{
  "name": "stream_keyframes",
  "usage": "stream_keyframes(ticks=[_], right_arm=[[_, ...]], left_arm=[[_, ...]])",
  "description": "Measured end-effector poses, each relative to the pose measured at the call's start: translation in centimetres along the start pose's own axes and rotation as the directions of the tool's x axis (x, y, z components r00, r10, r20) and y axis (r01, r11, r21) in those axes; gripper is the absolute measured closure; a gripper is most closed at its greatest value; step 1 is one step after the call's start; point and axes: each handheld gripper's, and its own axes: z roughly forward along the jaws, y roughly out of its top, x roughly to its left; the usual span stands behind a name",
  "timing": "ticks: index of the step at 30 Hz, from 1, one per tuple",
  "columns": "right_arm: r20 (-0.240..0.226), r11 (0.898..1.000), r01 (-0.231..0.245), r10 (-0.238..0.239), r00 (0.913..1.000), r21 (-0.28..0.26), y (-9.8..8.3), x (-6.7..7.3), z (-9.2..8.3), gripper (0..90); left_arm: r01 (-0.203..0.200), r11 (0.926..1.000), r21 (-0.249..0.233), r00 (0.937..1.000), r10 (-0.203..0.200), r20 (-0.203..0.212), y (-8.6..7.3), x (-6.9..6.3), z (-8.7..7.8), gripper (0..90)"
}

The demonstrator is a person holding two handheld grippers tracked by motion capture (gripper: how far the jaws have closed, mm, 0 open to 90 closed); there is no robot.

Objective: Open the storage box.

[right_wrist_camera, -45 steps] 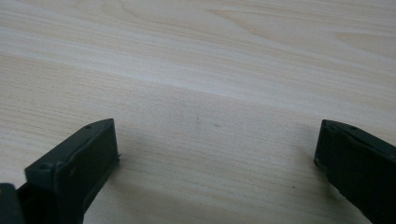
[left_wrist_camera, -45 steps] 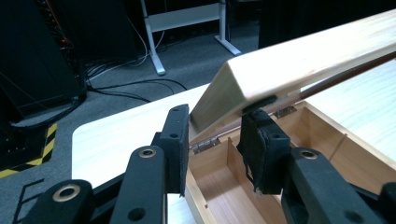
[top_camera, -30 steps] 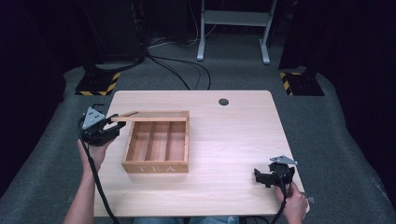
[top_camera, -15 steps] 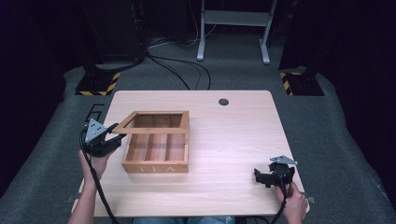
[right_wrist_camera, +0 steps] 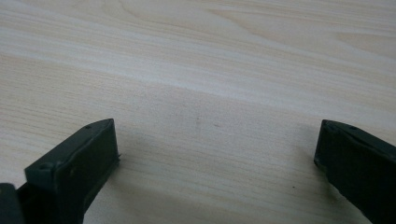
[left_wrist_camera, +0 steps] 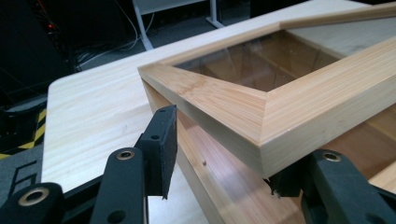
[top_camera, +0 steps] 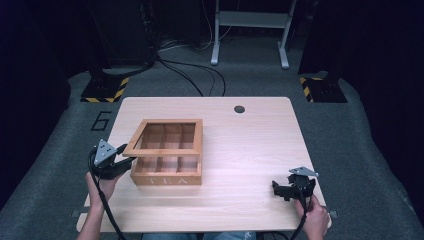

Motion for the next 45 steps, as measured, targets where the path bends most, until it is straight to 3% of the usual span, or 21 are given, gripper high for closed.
stream_keyframes(ticks=[12,16,21,25,34,37,38,45], right_arm=[[0.000,1.000,0.000,0.000,1.0000,0.000,0.0,0.0,0.0,0.0],[0.000,1.000,0.000,0.000,1.0000,0.000,0.0,0.0,0.0,0.0],[0.000,1.000,0.000,0.000,1.0000,0.000,0.0,0.0,0.0,0.0],[0.000,1.000,0.000,0.000,1.0000,0.000,0.0,0.0,0.0,0.0],[0.000,1.000,0.000,0.000,1.0000,-0.001,0.0,0.0,0.0,0.0],[0.000,1.000,0.000,0.000,1.0000,0.000,0.0,0.0,0.0,0.0],[0.000,1.000,0.000,0.000,1.0000,0.000,0.0,0.0,0.0,0.0],[-0.001,1.000,-0.006,0.006,1.0000,-0.004,0.0,0.0,0.0,0.0]], left_arm=[[0.024,0.9978,0.062,0.9986,-0.027,0.045,-2.1,-0.3,0.7,45.2],[0.055,0.9956,0.076,0.9957,-0.061,0.070,-2.5,-0.3,1.0,43.9],[0.068,0.9900,0.124,0.9908,-0.081,0.108,-2.9,-0.5,1.2,37.5],[0.083,0.9879,0.131,0.9861,-0.101,0.133,-3.2,-0.4,1.2,31.5],[0.076,0.9887,0.129,0.9844,-0.095,0.148,-3.8,-0.3,0.4,16.3],[0.059,0.9855,0.159,0.9854,-0.083,0.149,-4.4,-0.6,0.5,13.5],[0.055,0.9833,0.174,0.9863,-0.080,0.144,-4.8,-0.7,0.7,6.1],[0.115,0.9811,0.156,0.9856,-0.132,0.106,-6.8,-1.2,0.5,3.5]])
